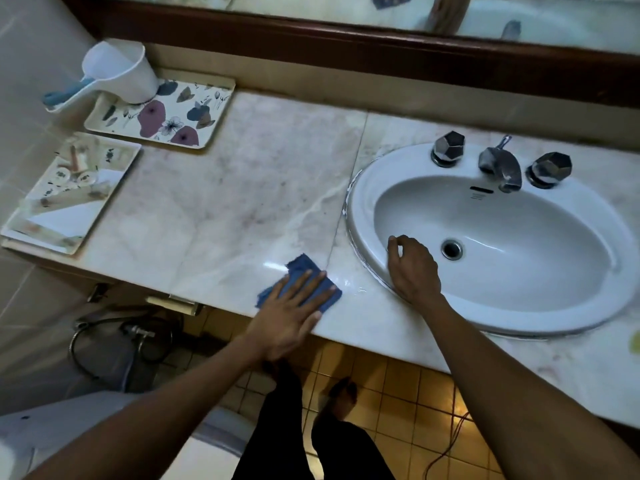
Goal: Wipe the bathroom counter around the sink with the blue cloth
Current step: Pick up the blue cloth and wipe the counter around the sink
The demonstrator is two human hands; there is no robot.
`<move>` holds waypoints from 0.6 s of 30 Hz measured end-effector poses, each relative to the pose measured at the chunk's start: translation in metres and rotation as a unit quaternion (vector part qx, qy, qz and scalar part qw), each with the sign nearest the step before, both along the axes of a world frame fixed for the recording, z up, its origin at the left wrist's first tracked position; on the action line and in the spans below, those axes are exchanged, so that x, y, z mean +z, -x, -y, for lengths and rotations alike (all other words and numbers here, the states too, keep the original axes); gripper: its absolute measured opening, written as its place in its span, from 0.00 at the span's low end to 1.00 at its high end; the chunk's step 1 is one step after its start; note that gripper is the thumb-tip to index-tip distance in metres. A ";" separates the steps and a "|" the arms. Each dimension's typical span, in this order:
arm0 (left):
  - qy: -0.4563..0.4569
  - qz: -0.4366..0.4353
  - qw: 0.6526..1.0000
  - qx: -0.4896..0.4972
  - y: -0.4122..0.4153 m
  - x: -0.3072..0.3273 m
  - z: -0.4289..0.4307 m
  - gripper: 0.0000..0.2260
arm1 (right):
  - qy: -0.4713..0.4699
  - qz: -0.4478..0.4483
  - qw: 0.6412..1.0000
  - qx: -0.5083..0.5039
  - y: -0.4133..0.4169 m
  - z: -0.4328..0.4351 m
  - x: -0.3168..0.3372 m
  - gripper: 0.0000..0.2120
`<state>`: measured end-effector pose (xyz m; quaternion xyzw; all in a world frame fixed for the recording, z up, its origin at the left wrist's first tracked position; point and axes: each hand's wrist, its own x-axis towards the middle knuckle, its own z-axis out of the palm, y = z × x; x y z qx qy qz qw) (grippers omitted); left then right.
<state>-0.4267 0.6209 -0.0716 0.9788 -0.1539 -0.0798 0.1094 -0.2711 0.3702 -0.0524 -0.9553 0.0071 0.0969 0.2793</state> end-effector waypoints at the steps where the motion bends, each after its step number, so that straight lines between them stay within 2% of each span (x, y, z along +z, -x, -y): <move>1: -0.011 -0.004 1.000 0.007 -0.008 0.002 -0.022 0.24 | 0.003 -0.001 1.000 -0.002 0.000 0.000 -0.001 0.22; 4: -0.007 -0.023 0.986 0.167 -0.051 0.006 -0.049 0.24 | 0.007 0.004 1.000 -0.002 0.001 -0.001 0.000 0.22; 7: 0.013 -0.005 0.938 0.347 -0.083 0.006 -0.002 0.25 | 0.018 0.008 1.000 0.001 0.000 0.000 0.000 0.22; 9: 0.040 0.006 0.924 0.380 -0.087 0.005 0.043 0.25 | 0.017 0.008 1.000 0.002 0.000 -0.001 0.000 0.23; 11: 0.060 0.023 0.945 0.319 -0.073 0.003 0.083 0.25 | 0.018 0.009 1.000 0.004 0.000 0.000 0.001 0.24; 14: 0.064 0.015 0.986 0.155 -0.022 -0.002 0.109 0.25 | 0.016 0.016 1.000 0.000 0.001 0.002 0.002 0.26; 16: 0.046 0.007 0.998 0.049 0.005 -0.005 0.082 0.25 | 0.010 0.025 1.000 -0.007 0.003 0.003 0.003 0.26; 18: 0.017 0.004 1.000 -0.007 0.004 -0.004 0.036 0.25 | 0.010 0.027 1.000 -0.011 0.005 0.004 0.003 0.25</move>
